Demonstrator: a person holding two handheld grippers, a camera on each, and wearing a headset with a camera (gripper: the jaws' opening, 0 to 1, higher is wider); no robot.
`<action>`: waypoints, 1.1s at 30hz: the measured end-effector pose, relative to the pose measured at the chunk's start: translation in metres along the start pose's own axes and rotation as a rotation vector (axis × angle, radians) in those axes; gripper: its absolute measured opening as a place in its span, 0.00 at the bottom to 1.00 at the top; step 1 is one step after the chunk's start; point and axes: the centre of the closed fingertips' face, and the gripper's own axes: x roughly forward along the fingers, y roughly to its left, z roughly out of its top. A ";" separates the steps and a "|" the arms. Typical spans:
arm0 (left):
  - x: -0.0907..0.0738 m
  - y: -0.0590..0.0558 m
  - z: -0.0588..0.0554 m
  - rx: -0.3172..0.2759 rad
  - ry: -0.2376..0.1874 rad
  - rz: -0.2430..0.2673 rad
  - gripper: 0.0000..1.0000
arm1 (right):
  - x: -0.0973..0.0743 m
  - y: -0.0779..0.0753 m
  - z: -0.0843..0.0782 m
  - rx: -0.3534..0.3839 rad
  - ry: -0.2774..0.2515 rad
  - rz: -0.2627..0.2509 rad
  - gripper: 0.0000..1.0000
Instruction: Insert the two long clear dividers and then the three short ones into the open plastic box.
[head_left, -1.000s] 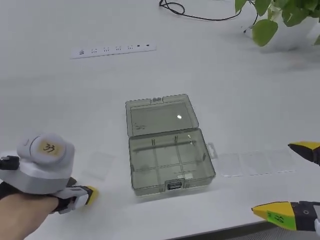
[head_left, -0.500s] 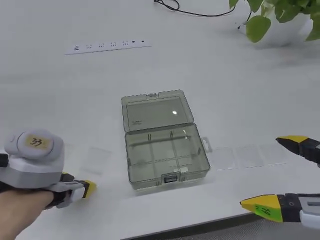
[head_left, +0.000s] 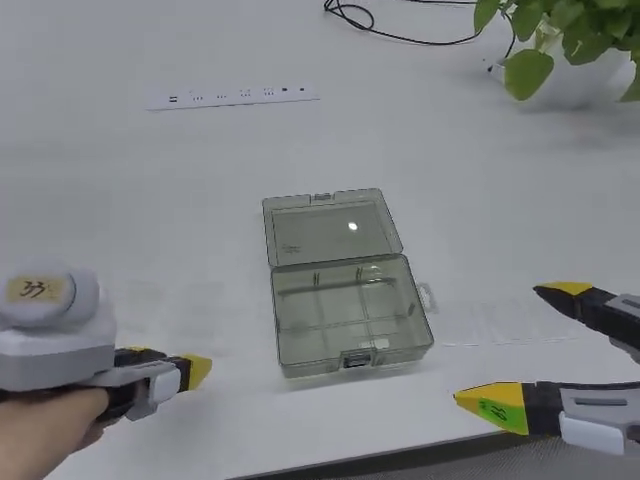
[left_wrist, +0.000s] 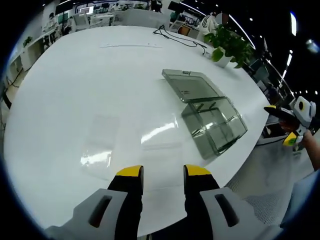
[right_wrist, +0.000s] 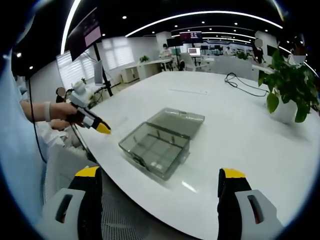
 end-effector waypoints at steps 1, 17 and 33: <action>-0.002 -0.002 0.003 -0.005 -0.014 -0.004 0.30 | 0.003 0.001 0.001 -0.003 0.005 -0.003 0.95; 0.007 -0.047 0.039 -0.123 -0.158 -0.138 0.30 | 0.045 0.005 0.020 0.072 0.048 -0.007 0.81; 0.022 -0.085 0.047 -0.151 -0.201 -0.211 0.30 | 0.096 0.026 0.071 0.251 0.031 0.114 0.53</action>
